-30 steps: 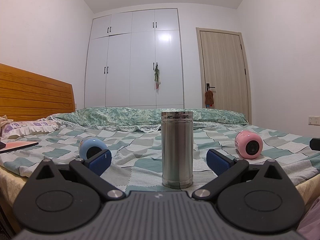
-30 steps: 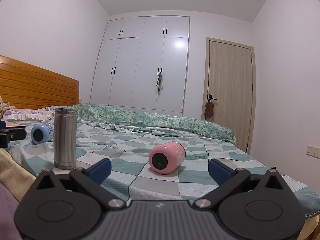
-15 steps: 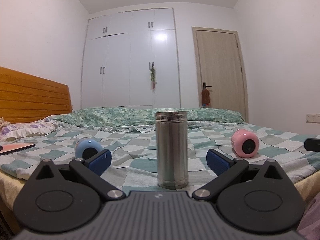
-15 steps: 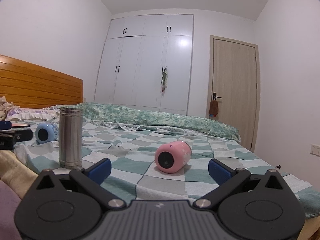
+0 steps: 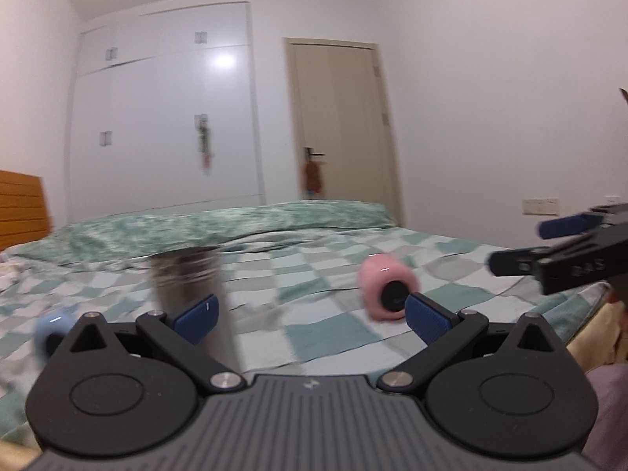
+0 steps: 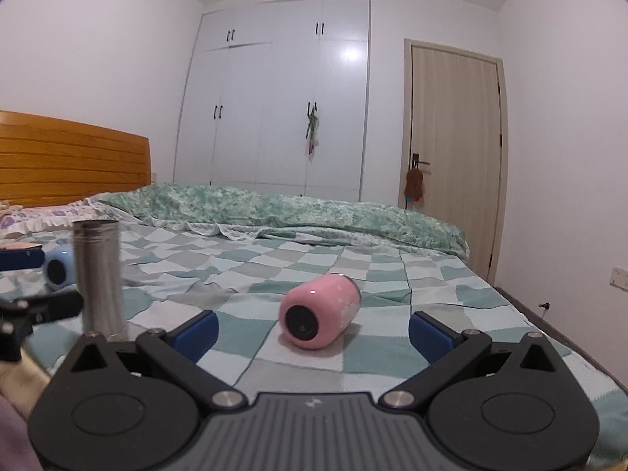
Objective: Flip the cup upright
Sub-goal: 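Move the right gripper to the lying pink tumbler and close on it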
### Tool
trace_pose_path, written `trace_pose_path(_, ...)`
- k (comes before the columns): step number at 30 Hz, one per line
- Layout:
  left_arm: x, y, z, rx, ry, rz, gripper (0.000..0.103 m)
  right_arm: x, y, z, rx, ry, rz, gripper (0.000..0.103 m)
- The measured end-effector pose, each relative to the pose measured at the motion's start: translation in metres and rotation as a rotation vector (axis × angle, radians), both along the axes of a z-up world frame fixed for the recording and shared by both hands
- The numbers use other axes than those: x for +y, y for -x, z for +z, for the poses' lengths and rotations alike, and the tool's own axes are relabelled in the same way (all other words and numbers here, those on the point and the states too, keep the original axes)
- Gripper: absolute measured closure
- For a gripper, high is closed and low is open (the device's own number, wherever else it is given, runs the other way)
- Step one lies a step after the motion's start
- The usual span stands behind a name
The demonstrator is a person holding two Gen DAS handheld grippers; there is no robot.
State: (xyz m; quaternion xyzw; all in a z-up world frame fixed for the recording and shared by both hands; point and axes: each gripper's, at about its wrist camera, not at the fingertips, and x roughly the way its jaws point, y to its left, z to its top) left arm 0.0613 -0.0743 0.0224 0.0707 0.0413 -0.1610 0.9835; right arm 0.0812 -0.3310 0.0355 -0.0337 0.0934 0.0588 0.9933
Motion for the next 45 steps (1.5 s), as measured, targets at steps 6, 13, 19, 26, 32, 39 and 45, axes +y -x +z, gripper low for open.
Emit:
trace_pose_path(6,-0.034,-0.055,0.001,0.065,-0.039,-0.111,0.000,-0.009,-0.048,0.009,0.066,0.022,-0.007,0.000)
trace_pose_path(13,-0.054,-0.119,-0.007,0.147,-0.102,-0.217,0.000,-0.012,-0.103,0.009,0.137,0.019,-0.013,0.000)
trace_pose_path(19,-0.054,-0.158,-0.011,0.175,-0.118,-0.231,0.000,0.000,-0.142,0.005,0.177,0.043,-0.001,0.000)
trace_pose_path(26,-0.037,-0.199,-0.011,0.220,-0.117,-0.210,0.000,0.019,-0.174,-0.002,0.220,0.067,0.006,0.000)
trace_pose_path(32,-0.022,-0.226,-0.006,0.224,-0.135,-0.192,0.000,0.027,-0.195,-0.003,0.254,0.058,-0.015,0.000)
trace_pose_path(39,-0.014,-0.260,-0.007,0.238,-0.209,-0.209,0.000,0.039,-0.220,-0.011,0.324,0.051,-0.049,0.000)
trace_pose_path(45,-0.012,-0.274,-0.012,0.223,-0.270,-0.224,0.000,0.047,-0.242,-0.019,0.374,0.055,-0.118,0.000)
